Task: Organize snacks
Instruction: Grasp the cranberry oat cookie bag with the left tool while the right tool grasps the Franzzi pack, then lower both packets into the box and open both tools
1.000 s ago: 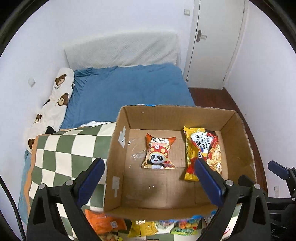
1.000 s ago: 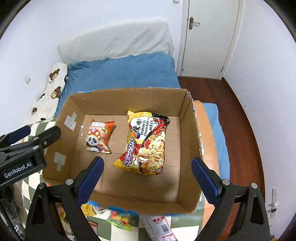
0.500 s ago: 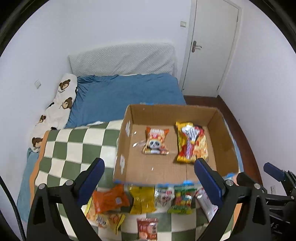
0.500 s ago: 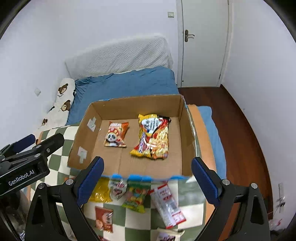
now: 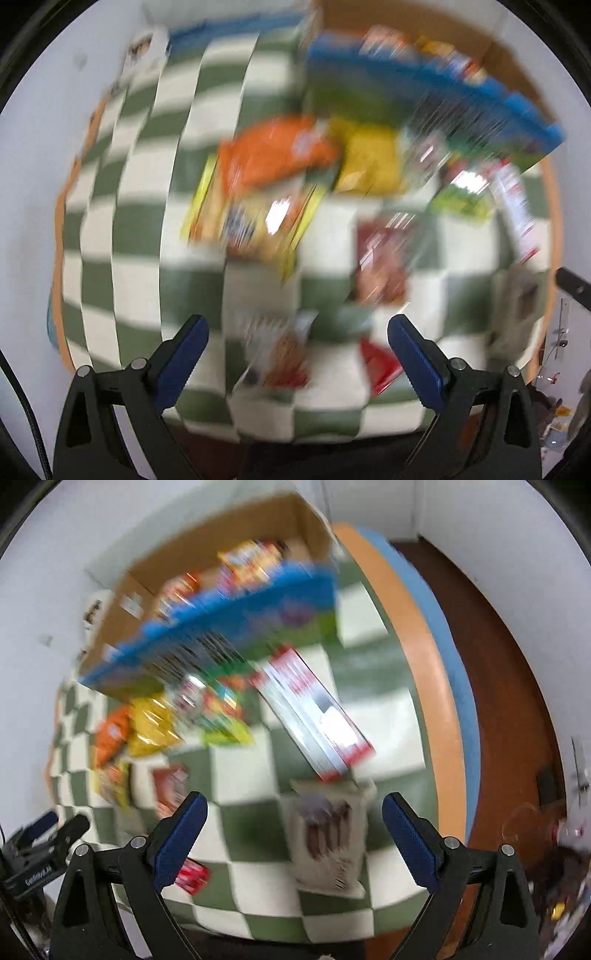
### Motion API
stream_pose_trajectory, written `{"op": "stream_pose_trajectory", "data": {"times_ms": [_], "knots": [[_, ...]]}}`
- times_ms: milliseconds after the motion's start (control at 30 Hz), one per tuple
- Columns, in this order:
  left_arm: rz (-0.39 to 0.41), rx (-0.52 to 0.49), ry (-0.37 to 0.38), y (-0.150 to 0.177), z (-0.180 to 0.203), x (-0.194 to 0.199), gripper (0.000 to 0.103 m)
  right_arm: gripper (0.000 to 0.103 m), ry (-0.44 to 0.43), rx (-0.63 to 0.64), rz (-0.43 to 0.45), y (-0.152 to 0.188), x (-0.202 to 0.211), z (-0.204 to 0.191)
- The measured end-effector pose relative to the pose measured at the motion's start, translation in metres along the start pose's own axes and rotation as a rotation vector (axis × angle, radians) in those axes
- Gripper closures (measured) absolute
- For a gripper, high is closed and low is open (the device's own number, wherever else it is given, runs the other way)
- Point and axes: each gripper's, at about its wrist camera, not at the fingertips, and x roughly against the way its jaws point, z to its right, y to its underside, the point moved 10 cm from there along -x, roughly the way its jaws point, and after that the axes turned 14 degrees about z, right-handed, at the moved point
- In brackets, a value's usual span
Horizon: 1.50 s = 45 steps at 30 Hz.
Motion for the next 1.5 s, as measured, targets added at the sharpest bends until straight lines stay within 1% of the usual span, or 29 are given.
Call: {"op": "stream_pose_trajectory", "data": {"times_ms": [67, 100, 167, 233, 333, 400, 433, 467, 500, 533, 567, 633, 733, 767, 833, 933, 1000, 1067, 1133, 1167, 1233, 1267, 1333, 1367, 1400, 1433, 1500], "knots": [[-0.067, 0.041, -0.008, 0.023, -0.015, -0.018, 0.004, 0.005, 0.037, -0.009, -0.048, 0.021, -0.018, 0.016], [-0.103, 0.069, 0.003, 0.034, -0.02, -0.027, 0.004, 0.005, 0.043, -0.012, -0.062, 0.026, -0.023, 0.018], [-0.141, 0.094, 0.014, 0.047, -0.024, -0.04, 0.004, 0.005, 0.06, -0.012, -0.108, 0.042, -0.04, 0.025], [-0.168, 0.09, 0.024, 0.054, -0.021, -0.052, 0.004, 0.005, 0.062, -0.006, -0.16, 0.058, -0.055, 0.026], [-0.193, 0.06, 0.024, 0.063, -0.015, -0.073, 0.004, 0.005, 0.072, -0.015, -0.206, 0.074, -0.073, 0.029], [-0.195, 0.055, 0.021, 0.067, -0.012, -0.083, 0.015, 0.005, 0.08, -0.025, -0.225, 0.081, -0.083, 0.031], [-0.2, 0.06, 0.025, 0.069, -0.011, -0.086, 0.033, 0.006, 0.089, -0.029, -0.233, 0.085, -0.087, 0.032], [-0.202, 0.066, 0.03, 0.07, -0.011, -0.089, 0.043, 0.006, 0.093, -0.034, -0.235, 0.087, -0.089, 0.033], [-0.196, 0.074, 0.035, 0.071, -0.01, -0.091, 0.045, 0.01, 0.096, -0.037, -0.232, 0.088, -0.09, 0.033], [-0.187, 0.081, 0.038, 0.071, -0.01, -0.092, 0.047, 0.018, 0.11, -0.032, -0.229, 0.09, -0.091, 0.035], [-0.178, 0.084, 0.041, 0.071, -0.01, -0.092, 0.049, 0.024, 0.12, -0.029, -0.226, 0.091, -0.092, 0.036], [-0.168, 0.09, 0.045, 0.071, -0.011, -0.091, 0.051, 0.041, 0.127, -0.022, -0.213, 0.093, -0.091, 0.037], [-0.16, 0.108, 0.053, 0.065, -0.015, -0.084, 0.054, 0.041, 0.117, -0.003, -0.202, 0.095, -0.085, 0.033], [-0.154, 0.117, 0.061, 0.063, -0.014, -0.078, 0.054, 0.041, 0.105, 0.003, -0.225, 0.097, -0.082, 0.029], [-0.138, 0.124, 0.069, 0.059, -0.019, -0.066, 0.054, 0.042, 0.069, 0.001, -0.227, 0.099, -0.074, 0.02], [-0.1, 0.139, 0.102, 0.046, -0.021, -0.039, 0.054, 0.042, 0.004, -0.011, -0.231, 0.098, -0.059, 0.003], [-0.061, 0.146, 0.14, 0.029, -0.017, -0.014, 0.054, 0.042, -0.044, -0.007, -0.216, 0.091, -0.046, -0.011], [-0.002, 0.143, 0.186, 0.001, -0.008, 0.014, 0.054, 0.042, -0.1, -0.003, -0.198, 0.079, -0.03, -0.028], [0.051, 0.137, 0.242, -0.032, 0.007, 0.039, 0.054, 0.042, -0.156, 0.014, -0.156, 0.049, -0.015, -0.05], [0.08, 0.13, 0.276, -0.056, 0.017, 0.053, 0.054, 0.042, -0.17, 0.024, -0.115, 0.035, -0.008, -0.057], [0.122, 0.121, 0.328, -0.099, 0.043, 0.068, 0.054, 0.042, -0.225, 0.04, -0.066, 0.003, 0.013, -0.08], [0.151, 0.11, 0.352, -0.125, 0.055, 0.076, 0.054, 0.042, -0.249, 0.046, -0.045, -0.018, 0.02, -0.089], [0.191, 0.081, 0.371, -0.167, 0.072, 0.084, 0.054, 0.042, -0.289, 0.071, 0.01, -0.059, 0.036, -0.109], [0.209, 0.068, 0.365, -0.19, 0.082, 0.083, 0.054, 0.042, -0.295, 0.085, 0.036, -0.079, 0.039, -0.121], [0.221, 0.057, 0.357, -0.206, 0.087, 0.081, 0.054, 0.042, -0.295, 0.105, 0.067, -0.098, 0.041, -0.127], [0.223, 0.048, 0.352, -0.221, 0.092, 0.078, 0.054, 0.042, -0.289, 0.123, 0.096, -0.12, 0.042, -0.13], [0.197, 0.052, 0.354, -0.253, 0.098, 0.063, 0.054, 0.042, -0.284, 0.144, 0.118, -0.152, 0.032, -0.145]]}}
